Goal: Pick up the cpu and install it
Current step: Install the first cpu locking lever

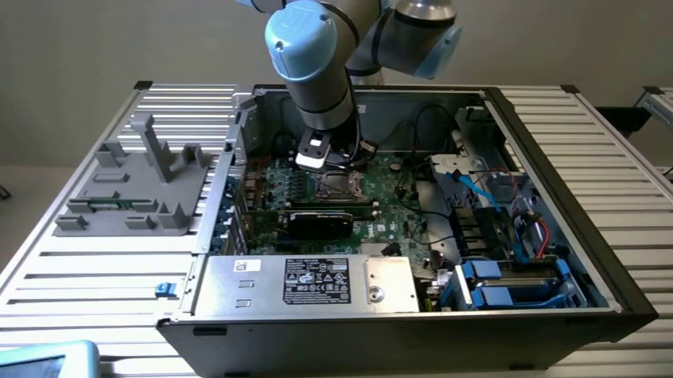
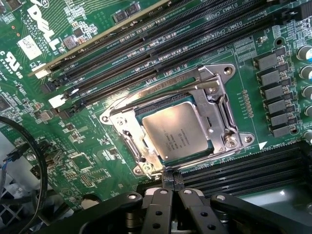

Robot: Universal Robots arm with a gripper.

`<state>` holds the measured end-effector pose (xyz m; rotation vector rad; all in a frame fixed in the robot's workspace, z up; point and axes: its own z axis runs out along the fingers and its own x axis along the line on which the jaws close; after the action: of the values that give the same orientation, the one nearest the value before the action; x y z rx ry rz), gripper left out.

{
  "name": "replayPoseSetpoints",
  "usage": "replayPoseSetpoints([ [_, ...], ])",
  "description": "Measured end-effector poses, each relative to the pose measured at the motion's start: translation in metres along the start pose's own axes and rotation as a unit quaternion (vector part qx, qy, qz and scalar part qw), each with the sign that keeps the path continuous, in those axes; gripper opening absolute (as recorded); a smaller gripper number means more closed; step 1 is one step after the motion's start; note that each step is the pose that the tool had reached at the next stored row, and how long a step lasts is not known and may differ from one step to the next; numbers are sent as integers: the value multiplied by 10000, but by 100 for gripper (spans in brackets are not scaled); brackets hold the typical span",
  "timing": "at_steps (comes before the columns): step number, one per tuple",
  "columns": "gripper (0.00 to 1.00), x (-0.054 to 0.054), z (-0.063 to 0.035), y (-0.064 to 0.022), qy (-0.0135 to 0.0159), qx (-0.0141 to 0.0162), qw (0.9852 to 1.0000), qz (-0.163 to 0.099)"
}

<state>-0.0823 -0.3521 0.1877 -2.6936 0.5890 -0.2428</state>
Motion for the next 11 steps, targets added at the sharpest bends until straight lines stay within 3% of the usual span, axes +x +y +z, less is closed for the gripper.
replayPoseSetpoints([
  [11, 11, -5, 13, -3, -4, 9, 10000, 3],
])
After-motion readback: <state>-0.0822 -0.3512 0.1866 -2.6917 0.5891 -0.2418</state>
